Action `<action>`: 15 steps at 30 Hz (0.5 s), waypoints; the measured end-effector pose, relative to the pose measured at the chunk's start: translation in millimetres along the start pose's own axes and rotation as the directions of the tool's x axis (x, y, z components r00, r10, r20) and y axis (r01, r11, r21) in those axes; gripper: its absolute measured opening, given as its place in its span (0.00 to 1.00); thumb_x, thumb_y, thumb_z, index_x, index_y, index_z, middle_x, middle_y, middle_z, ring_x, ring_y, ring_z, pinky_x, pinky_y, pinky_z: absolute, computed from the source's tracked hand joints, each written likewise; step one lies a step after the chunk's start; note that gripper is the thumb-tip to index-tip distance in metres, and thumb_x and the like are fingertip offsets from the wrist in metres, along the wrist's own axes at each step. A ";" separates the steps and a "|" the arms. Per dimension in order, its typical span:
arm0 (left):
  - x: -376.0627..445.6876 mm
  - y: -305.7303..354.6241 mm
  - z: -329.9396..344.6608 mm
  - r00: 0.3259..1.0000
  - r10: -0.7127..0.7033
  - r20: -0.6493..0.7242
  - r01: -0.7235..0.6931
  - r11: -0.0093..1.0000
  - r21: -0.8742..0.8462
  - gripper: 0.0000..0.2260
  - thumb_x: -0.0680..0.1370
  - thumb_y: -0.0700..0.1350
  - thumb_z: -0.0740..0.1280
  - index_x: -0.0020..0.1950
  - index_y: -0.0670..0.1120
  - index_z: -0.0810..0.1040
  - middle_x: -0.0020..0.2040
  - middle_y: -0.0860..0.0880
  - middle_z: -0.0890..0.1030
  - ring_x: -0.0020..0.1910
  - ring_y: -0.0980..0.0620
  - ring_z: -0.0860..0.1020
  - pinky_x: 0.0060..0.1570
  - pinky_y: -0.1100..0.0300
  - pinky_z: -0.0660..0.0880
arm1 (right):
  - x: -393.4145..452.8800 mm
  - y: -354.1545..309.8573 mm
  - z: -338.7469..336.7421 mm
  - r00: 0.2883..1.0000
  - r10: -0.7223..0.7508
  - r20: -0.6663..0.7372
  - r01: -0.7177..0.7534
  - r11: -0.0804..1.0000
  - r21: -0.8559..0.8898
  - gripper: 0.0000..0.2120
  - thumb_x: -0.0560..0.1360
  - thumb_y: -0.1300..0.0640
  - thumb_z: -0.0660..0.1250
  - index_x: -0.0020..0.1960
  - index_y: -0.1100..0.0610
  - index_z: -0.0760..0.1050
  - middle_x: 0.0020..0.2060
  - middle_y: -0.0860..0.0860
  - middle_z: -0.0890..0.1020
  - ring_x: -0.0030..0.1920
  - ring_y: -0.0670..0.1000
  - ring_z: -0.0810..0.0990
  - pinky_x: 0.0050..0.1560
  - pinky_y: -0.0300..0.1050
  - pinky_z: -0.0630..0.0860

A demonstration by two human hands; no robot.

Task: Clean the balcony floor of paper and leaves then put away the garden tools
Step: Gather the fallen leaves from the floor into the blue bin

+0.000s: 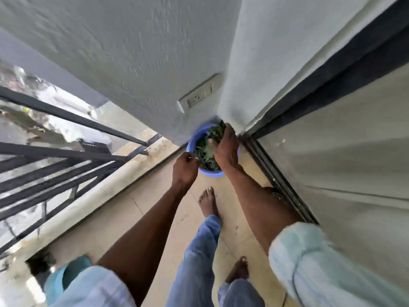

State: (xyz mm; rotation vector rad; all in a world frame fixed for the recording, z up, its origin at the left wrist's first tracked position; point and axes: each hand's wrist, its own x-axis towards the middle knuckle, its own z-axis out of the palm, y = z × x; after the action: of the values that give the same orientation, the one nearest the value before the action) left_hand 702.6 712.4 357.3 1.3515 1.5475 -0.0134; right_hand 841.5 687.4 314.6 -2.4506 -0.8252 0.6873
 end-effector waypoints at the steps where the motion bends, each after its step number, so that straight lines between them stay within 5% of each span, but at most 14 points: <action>1: 16.5 -8.4 2.3 1.000 -0.003 0.001 0.003 1.000 0.016 0.10 0.74 0.48 0.61 0.49 0.50 0.81 0.39 0.52 0.80 0.36 0.51 0.74 0.34 0.59 0.67 | 11.3 13.6 20.7 0.986 0.023 0.164 0.003 0.988 -0.155 0.41 0.74 0.47 0.70 0.77 0.62 0.53 0.73 0.63 0.62 0.73 0.63 0.61 0.71 0.55 0.60; 4: 37.9 -23.1 2.9 0.999 -0.031 0.018 0.029 0.996 0.079 0.13 0.73 0.47 0.60 0.52 0.49 0.81 0.47 0.47 0.84 0.44 0.45 0.79 0.40 0.57 0.73 | 16.6 35.6 41.2 0.934 0.073 0.349 0.059 0.934 -0.352 0.43 0.72 0.46 0.71 0.77 0.61 0.53 0.75 0.62 0.58 0.75 0.62 0.55 0.72 0.55 0.56; 9: -1.1 -15.4 -14.0 0.993 -0.038 0.109 0.008 0.964 0.265 0.16 0.78 0.43 0.62 0.65 0.41 0.76 0.62 0.41 0.79 0.62 0.42 0.76 0.58 0.56 0.72 | -38.8 19.3 -5.8 0.937 -0.095 0.337 0.200 0.936 -0.291 0.29 0.74 0.60 0.67 0.73 0.61 0.62 0.70 0.59 0.65 0.69 0.60 0.66 0.65 0.53 0.68; 15: -91.4 22.1 -51.7 0.981 0.078 0.180 -0.135 0.936 0.326 0.17 0.79 0.42 0.61 0.67 0.41 0.74 0.67 0.40 0.76 0.66 0.41 0.73 0.62 0.55 0.69 | -132.6 -31.4 -84.5 0.967 -0.030 0.252 0.076 0.982 -0.173 0.23 0.74 0.64 0.64 0.69 0.63 0.67 0.65 0.60 0.71 0.64 0.62 0.71 0.61 0.51 0.69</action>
State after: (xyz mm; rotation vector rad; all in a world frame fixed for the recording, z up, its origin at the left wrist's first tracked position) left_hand 669.2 685.2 455.5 1.6580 1.3710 -0.3286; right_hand 785.5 601.5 437.8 -2.5237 -1.0894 0.9511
